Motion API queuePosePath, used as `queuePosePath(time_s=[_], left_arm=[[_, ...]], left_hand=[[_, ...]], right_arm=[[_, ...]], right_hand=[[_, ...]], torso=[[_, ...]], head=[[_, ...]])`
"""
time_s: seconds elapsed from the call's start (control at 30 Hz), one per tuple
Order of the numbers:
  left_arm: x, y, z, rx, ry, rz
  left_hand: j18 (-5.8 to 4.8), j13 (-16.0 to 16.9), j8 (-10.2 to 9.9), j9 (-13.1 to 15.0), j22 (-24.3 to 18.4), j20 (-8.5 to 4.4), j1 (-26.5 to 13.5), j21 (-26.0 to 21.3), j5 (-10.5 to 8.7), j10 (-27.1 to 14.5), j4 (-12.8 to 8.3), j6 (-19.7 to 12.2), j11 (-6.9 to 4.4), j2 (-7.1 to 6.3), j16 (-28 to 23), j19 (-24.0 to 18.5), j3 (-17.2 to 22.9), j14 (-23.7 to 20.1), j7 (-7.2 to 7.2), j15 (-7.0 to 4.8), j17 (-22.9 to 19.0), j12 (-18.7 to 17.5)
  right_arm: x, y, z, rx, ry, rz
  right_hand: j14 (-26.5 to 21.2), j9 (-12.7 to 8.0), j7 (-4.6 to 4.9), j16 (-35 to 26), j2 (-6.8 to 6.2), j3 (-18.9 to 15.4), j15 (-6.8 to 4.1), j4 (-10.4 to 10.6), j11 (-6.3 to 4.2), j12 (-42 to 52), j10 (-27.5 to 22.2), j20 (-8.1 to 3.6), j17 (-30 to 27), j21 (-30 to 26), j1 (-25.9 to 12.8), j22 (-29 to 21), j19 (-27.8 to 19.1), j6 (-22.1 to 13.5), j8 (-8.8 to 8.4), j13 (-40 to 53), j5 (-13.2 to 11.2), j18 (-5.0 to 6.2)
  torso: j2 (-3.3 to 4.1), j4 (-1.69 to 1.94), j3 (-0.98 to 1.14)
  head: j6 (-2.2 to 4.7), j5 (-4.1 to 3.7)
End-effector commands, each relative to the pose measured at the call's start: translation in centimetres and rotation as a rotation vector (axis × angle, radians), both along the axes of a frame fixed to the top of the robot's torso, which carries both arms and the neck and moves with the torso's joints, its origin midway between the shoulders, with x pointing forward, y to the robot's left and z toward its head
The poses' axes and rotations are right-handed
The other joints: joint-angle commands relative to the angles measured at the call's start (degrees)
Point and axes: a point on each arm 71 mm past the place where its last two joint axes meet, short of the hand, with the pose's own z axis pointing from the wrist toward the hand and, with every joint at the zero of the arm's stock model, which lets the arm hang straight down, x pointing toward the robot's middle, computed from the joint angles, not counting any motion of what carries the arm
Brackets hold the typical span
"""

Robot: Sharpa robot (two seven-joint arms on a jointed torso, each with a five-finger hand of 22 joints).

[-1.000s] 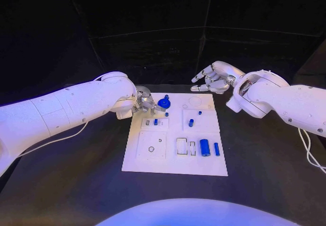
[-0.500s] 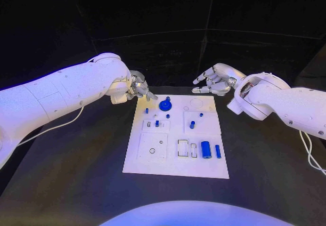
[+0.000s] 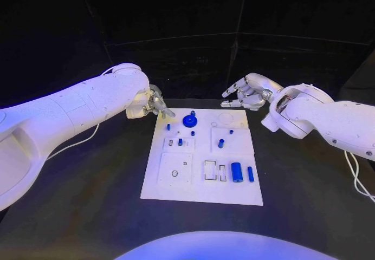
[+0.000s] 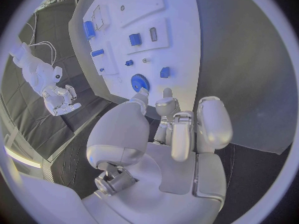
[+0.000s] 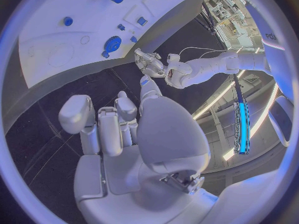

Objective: Assemble the parts on the task board

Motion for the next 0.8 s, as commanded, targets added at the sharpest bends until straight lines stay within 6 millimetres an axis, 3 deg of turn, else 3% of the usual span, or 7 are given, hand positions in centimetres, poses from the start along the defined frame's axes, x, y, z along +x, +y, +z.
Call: queuePosePath(time_s=[0.03, 0.37, 0.8], left_arm=[[0.1, 0.0, -0.3, 0.042, 0.006, -0.029], [0.1, -0.2, -1.4, 0.046, 0.023, -0.030], [-0.1, -0.7, -2.2, 0.042, 0.061, -0.058]], left_hand=[[-0.24, -0.1, -0.3, -0.1, 0.0, 0.43, -0.2, -0.1, -0.18, -0.2, 0.1, 0.4, 0.36, -0.11, -0.1, -0.1, -0.4, 5.5, -0.06, 0.39, 13.8, 0.4], [-0.26, -0.2, -0.4, -0.4, 0.2, 0.45, -0.3, 0.0, -0.18, -0.2, 0.4, 0.7, 0.33, 0.02, -0.1, 0.0, -0.9, 5.5, -0.10, 0.37, 13.8, 0.4], [-0.32, -0.1, -0.5, -0.7, 0.6, 0.45, -0.4, 0.3, -0.19, -0.2, 0.8, 1.3, 0.25, 0.06, 0.0, 0.1, -1.9, 5.6, -0.21, 0.32, 14.0, 0.5]], right_arm=[[0.0, 0.2, 0.2, 0.006, -0.005, 0.011], [0.1, 0.4, 0.2, 0.008, -0.007, 0.017], [0.1, 0.7, 0.1, 0.008, -0.006, 0.022]], right_hand=[[2.8, 0.1, 0.09, -0.2, 0.66, -0.3, -0.20, 0.0, -0.12, -0.2, -0.4, -0.05, 1.5, -0.3, -0.1, -0.1, -0.4, 0.0, 0.33, -0.1, -0.1, 0.86], [2.8, 0.0, 0.10, -0.2, 0.74, -0.3, -0.20, 0.0, -0.11, -0.1, -0.4, -0.05, 1.6, -0.4, -0.1, -0.2, -0.5, -0.1, 0.31, 0.0, 0.0, 0.88], [2.8, 0.0, 0.10, -0.2, 0.74, -0.3, -0.20, 0.0, -0.11, -0.1, -0.4, -0.05, 1.6, -0.4, -0.1, -0.2, -0.5, -0.1, 0.31, 0.0, 0.0, 0.88]], torso=[[0.05, 0.15, -0.03], [-0.05, 0.04, 0.00], [-0.02, 0.15, 0.05]], head=[[-0.13, 0.07], [-0.22, 0.23], [-0.31, 0.19]])
